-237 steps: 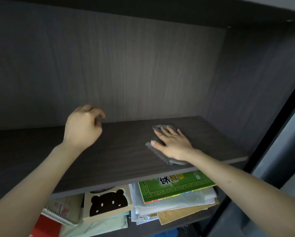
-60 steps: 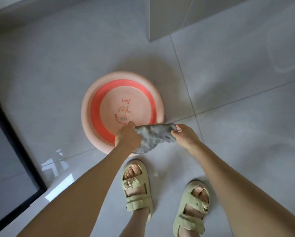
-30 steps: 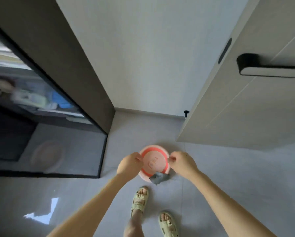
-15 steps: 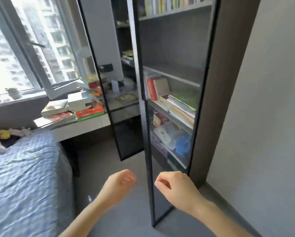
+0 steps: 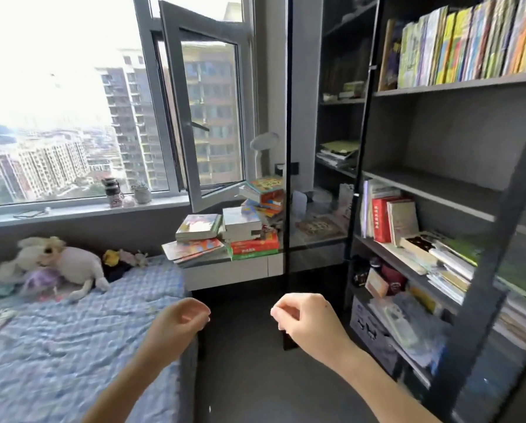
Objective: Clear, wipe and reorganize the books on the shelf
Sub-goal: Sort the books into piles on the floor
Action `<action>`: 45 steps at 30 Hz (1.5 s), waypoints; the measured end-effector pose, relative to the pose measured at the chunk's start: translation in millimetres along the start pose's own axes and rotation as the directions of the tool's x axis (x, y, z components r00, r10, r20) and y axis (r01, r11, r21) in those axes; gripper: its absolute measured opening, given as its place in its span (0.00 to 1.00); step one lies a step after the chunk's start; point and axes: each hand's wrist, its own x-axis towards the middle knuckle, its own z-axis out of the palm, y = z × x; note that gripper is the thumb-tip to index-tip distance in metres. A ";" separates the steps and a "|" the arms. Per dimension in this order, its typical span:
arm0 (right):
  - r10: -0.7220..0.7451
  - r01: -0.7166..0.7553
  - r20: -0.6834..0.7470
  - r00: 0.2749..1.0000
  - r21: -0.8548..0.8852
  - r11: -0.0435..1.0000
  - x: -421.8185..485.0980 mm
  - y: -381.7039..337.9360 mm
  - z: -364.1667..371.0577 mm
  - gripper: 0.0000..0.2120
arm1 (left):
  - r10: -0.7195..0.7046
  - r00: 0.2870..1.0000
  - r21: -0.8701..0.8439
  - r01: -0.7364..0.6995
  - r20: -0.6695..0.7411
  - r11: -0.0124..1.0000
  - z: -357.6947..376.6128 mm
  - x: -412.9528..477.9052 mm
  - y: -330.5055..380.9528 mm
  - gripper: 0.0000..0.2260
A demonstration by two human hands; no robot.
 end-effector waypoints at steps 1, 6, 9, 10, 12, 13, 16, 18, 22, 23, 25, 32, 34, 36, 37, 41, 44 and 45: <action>0.014 -0.014 -0.003 1.000 0.019 1.000 16.9 0.6 5.9 0.09 | -0.015 1.000 -0.036 0.016 0.005 0.999 -6.8 17.3 -2.9 0.08; 0.093 -0.091 -0.019 0.996 0.096 0.991 97.6 23.4 23.4 0.10 | -0.067 0.998 -0.154 0.068 0.014 0.986 -10.0 104.8 -15.0 0.05; 0.135 -0.133 -0.014 0.991 0.119 0.984 145.8 47.8 23.0 0.10 | -0.086 0.996 -0.178 0.091 0.037 0.980 5.1 153.5 -17.4 0.06; 0.146 -0.141 -0.023 0.989 0.132 0.981 165.2 57.8 21.7 0.10 | -0.091 0.995 -0.188 0.097 0.045 0.977 11.9 172.6 -19.1 0.06; 0.166 -0.157 -0.043 0.985 0.167 0.973 203.8 79.5 18.9 0.09 | -0.112 0.993 -0.200 0.118 0.037 0.973 26.7 210.6 -23.4 0.07; 0.178 -0.166 -0.046 0.983 0.191 0.967 220.2 89.1 17.9 0.09 | -0.127 0.992 -0.205 0.130 0.028 0.970 33.2 226.1 -24.1 0.07; 0.199 -0.189 -0.023 0.980 0.222 0.957 270.7 118.8 16.4 0.09 | -0.164 0.987 -0.221 0.160 0.000 0.962 50.5 273.8 -25.6 0.07; 0.213 -0.212 0.018 0.977 0.231 0.950 302.5 136.4 16.0 0.09 | -0.195 0.981 -0.211 0.187 -0.015 0.959 57.0 301.9 -26.7 0.07; 0.224 -0.228 0.044 0.974 0.235 0.945 363.5 163.8 21.0 0.09 | -0.256 0.965 -0.240 0.238 -0.047 0.941 58.9 353.7 -42.6 0.06; 0.228 -0.236 0.060 0.972 0.237 0.942 378.9 170.1 26.0 0.09 | -0.278 0.959 -0.233 0.260 -0.049 0.937 57.6 368.1 -48.7 0.06; 0.232 -0.249 0.096 0.968 0.225 0.942 411.1 185.0 42.1 0.09 | -0.313 0.948 -0.223 0.294 -0.053 0.929 55.2 401.8 -66.7 0.06; 0.285 -0.291 0.057 0.957 0.166 0.942 543.2 222.3 88.2 0.11 | -0.346 0.937 -0.278 0.322 -0.039 0.905 39.9 549.9 -112.9 0.06; 0.319 -0.316 0.011 0.948 0.171 0.933 582.2 227.5 100.7 0.12 | -0.324 0.946 -0.272 0.309 -0.011 0.911 33.8 593.8 -119.4 0.06; 0.343 -0.338 -0.021 0.939 0.125 0.933 619.8 232.3 113.6 0.13 | -0.316 0.948 -0.260 0.312 0.028 0.914 28.0 637.4 -125.9 0.07; 0.350 -0.345 -0.037 0.936 0.092 0.934 638.8 235.2 119.9 0.12 | -0.314 0.948 -0.259 0.317 0.052 0.913 26.5 660.2 -129.6 0.07; 0.409 -0.399 -0.152 0.900 0.093 0.912 695.4 249.0 135.1 0.09 | -0.306 0.947 -0.245 0.321 0.099 0.915 30.9 736.4 -139.1 0.05; 0.427 -0.452 -0.237 0.872 -0.058 0.890 724.4 264.6 138.1 0.06 | -0.322 0.938 -0.238 0.344 0.126 0.908 46.7 775.8 -142.7 0.05; 0.405 -0.451 -0.274 0.872 -0.128 0.883 736.0 270.6 137.6 0.08 | -0.331 0.933 -0.233 0.356 0.141 0.905 52.9 787.3 -143.7 0.05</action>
